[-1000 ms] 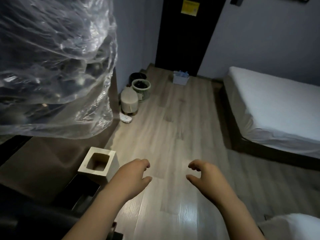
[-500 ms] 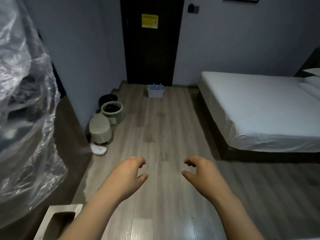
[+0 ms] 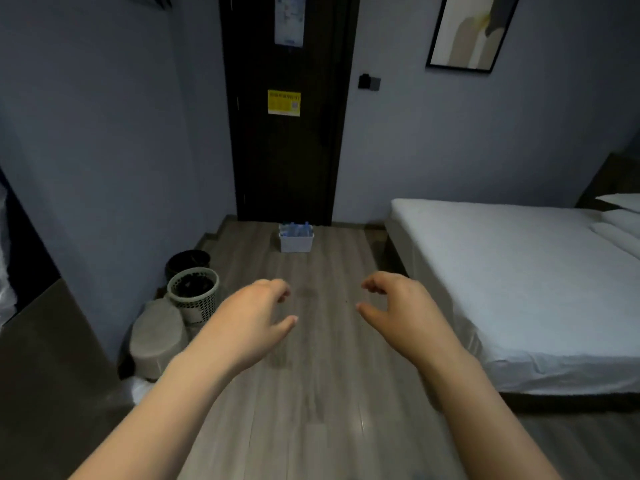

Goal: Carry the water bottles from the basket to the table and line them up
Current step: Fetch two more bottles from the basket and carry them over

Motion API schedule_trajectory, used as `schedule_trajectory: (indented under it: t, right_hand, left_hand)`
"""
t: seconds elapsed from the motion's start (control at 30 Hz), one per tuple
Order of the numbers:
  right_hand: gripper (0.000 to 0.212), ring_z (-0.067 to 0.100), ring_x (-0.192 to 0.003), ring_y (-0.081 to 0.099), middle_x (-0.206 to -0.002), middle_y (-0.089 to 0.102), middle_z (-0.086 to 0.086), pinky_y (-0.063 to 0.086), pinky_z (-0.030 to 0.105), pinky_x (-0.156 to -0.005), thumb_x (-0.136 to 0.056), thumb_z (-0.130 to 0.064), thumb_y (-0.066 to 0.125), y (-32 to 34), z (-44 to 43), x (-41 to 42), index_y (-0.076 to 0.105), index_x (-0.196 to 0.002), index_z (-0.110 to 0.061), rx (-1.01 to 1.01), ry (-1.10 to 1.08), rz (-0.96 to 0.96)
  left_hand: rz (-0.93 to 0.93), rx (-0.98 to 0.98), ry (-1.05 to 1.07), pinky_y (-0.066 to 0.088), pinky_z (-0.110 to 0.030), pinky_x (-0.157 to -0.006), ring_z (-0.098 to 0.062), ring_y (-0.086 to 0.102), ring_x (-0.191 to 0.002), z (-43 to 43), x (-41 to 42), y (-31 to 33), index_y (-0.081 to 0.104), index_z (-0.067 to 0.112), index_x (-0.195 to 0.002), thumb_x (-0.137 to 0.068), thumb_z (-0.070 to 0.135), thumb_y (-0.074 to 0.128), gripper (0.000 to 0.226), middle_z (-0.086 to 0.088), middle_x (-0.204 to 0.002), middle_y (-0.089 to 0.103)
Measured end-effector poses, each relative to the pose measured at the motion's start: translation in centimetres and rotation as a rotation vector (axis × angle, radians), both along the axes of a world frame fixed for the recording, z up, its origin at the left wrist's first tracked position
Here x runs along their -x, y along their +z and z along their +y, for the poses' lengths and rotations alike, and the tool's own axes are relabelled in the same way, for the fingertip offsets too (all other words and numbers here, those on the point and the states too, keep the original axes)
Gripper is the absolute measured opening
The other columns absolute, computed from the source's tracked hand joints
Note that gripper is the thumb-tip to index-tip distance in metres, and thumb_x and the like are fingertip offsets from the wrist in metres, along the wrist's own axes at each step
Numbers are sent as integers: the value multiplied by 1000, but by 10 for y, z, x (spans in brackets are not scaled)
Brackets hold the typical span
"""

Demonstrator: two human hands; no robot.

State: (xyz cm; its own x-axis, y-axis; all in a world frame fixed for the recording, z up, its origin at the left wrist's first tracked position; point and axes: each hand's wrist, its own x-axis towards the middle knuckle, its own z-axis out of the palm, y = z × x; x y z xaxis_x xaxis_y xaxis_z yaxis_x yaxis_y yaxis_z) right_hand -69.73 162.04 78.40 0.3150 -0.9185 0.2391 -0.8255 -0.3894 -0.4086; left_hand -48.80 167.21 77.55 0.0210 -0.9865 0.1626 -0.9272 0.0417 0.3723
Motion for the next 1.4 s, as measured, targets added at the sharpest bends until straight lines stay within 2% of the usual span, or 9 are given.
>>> schedule_trajectory:
  t: [0.1, 0.2, 0.37, 0.47, 0.53, 0.67, 0.77, 0.97, 1.4]
  right_hand:
    - [38, 5, -105, 56, -120, 60, -8, 40, 15, -83, -87, -35, 63, 19, -63, -19, 57, -123, -25, 32, -3, 3]
    - [38, 6, -109, 56, -120, 61, -7, 40, 15, -86, -86, -35, 63, 39, -126, -37, 58, -122, -24, 54, -10, 7]
    - [38, 10, -109, 58, -119, 63, -5, 49, 26, -93, -86, -33, 65, 71, -227, -60, 60, -122, -21, 112, -14, -19]
    - [36, 11, -109, 57, -118, 63, -5, 47, 23, -91, -86, -32, 64, 85, -286, -72, 60, -120, -22, 152, -12, -23]
    - [35, 10, -109, 57, -118, 63, -5, 45, 22, -91, -87, -31, 64, 88, -327, -79, 60, -121, -22, 178, -1, -34]
    - [36, 7, -111, 57, -120, 62, -8, 47, 23, -93, -87, -30, 64, 88, -411, -92, 59, -122, -24, 181, 32, -67]
    - [36, 6, -112, 55, -120, 61, -9, 44, 21, -90, -88, -34, 64, 96, -476, -99, 58, -122, -26, 195, 43, -64]
    - [37, 7, -108, 56, -120, 60, -8, 41, 16, -83, -89, -35, 62, 113, -604, -119, 56, -124, -26, 195, 72, -30]
    - [38, 7, -109, 56, -120, 62, -9, 46, 20, -89, -87, -36, 63, 114, -840, -227, 56, -124, -26, 228, 54, -3]
  left_hand:
    - [16, 42, -12, 46, -28, -92, -9, 55, -109, -63, -22, 20, 52, 25, -121, -87, 42, 58, 39, 8, -120, 57]
    - [11, 57, -23, 45, -27, -94, -8, 54, -112, -125, -40, 41, 51, 26, -124, -88, 42, 57, 40, 10, -122, 55]
    - [-5, 103, -33, 45, -25, -93, -8, 54, -112, -230, -64, 68, 52, 25, -124, -88, 42, 58, 40, 8, -122, 55]
    - [9, 108, -35, 47, -27, -91, -7, 54, -107, -288, -74, 79, 53, 27, -121, -88, 41, 58, 37, 10, -119, 56]
    - [19, 120, -38, 49, -28, -90, -6, 55, -104, -328, -79, 82, 53, 28, -120, -88, 40, 59, 36, 10, -117, 56]
    - [23, 138, -24, 46, -21, -88, -4, 52, -107, -410, -90, 84, 50, 28, -127, -89, 39, 58, 40, 10, -121, 54]
    - [21, 144, 3, 45, -22, -92, -6, 51, -115, -469, -96, 93, 47, 27, -131, -90, 38, 58, 44, 9, -128, 52]
    - [49, 175, 44, 44, -21, -93, -5, 49, -117, -588, -115, 110, 45, 29, -132, -90, 38, 57, 45, 11, -130, 50]
    - [31, 229, 63, 44, -19, -89, -3, 50, -113, -824, -233, 116, 45, 30, -131, -89, 39, 58, 45, 13, -128, 51]
